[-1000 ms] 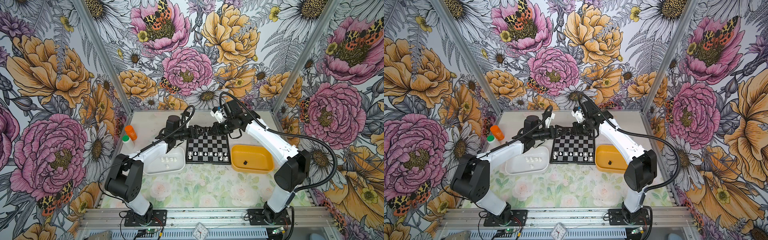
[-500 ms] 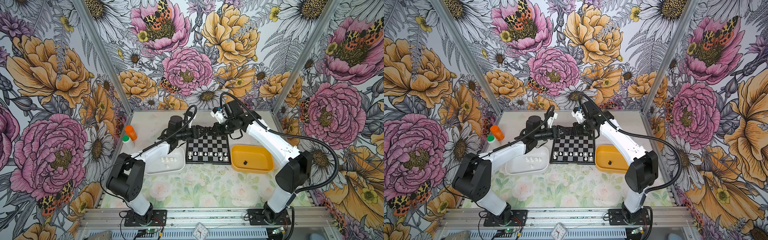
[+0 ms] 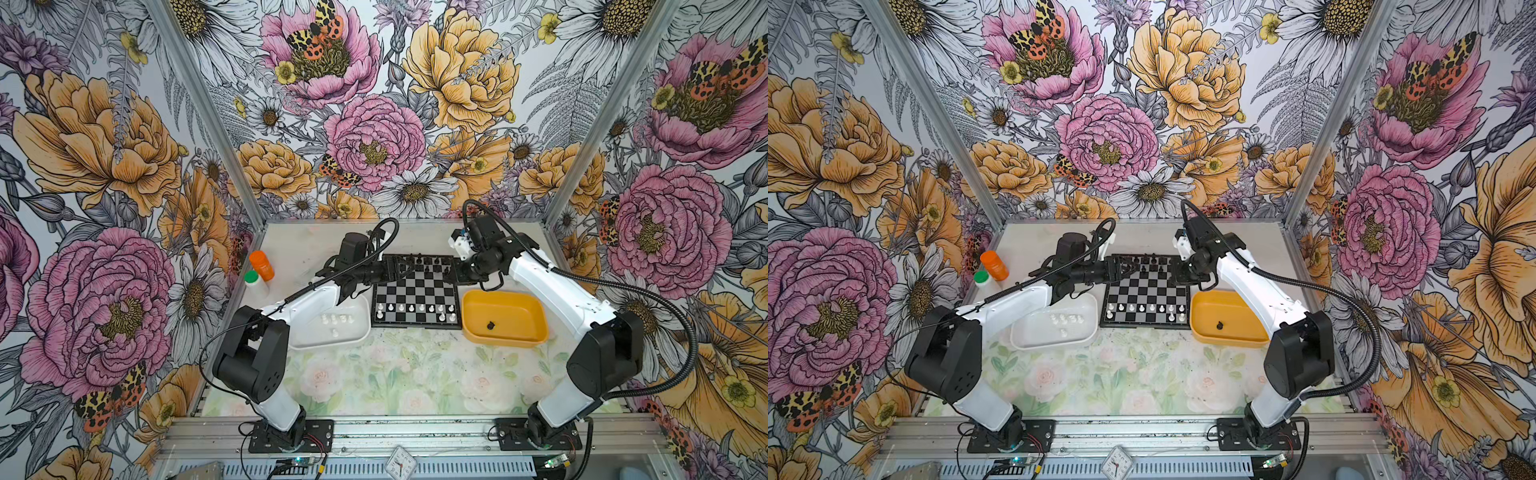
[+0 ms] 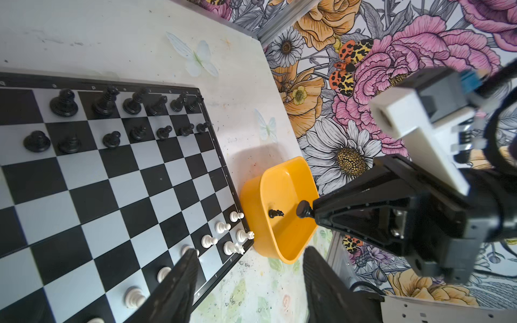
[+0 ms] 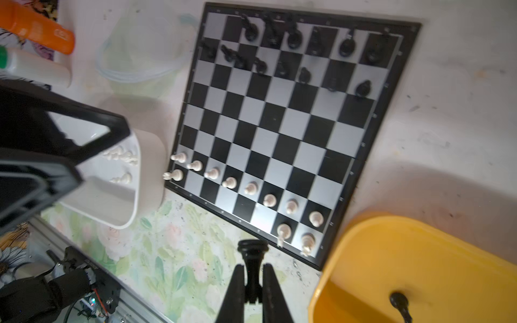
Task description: Set up the chess pieces on the board
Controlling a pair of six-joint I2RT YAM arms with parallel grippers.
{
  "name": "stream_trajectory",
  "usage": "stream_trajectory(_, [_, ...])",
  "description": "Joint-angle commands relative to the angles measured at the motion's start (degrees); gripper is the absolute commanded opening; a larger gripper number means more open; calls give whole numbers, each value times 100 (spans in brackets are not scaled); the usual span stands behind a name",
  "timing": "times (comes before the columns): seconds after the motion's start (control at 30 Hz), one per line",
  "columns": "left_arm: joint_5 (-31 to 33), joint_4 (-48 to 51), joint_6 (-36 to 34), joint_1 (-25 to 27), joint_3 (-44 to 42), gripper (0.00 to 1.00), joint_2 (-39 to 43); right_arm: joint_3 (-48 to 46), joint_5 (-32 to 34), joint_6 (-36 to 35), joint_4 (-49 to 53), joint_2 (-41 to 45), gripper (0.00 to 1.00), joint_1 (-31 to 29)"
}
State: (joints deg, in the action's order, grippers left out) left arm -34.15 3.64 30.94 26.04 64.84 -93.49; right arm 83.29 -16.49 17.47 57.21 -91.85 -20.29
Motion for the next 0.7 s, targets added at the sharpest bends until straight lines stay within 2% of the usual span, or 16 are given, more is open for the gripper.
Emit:
stream_trajectory(0.0, [512,655,-596,125,435,62,64,-426,439,107,95,340,11,205])
stream_trajectory(0.13, [863,1256,-963,334,889,62,-110,-867,907,133,105,178,11,280])
stream_trajectory(0.67, [928,1663,-1109,421,1436,62,-323,-1162,1722,69,124,-841,10,333])
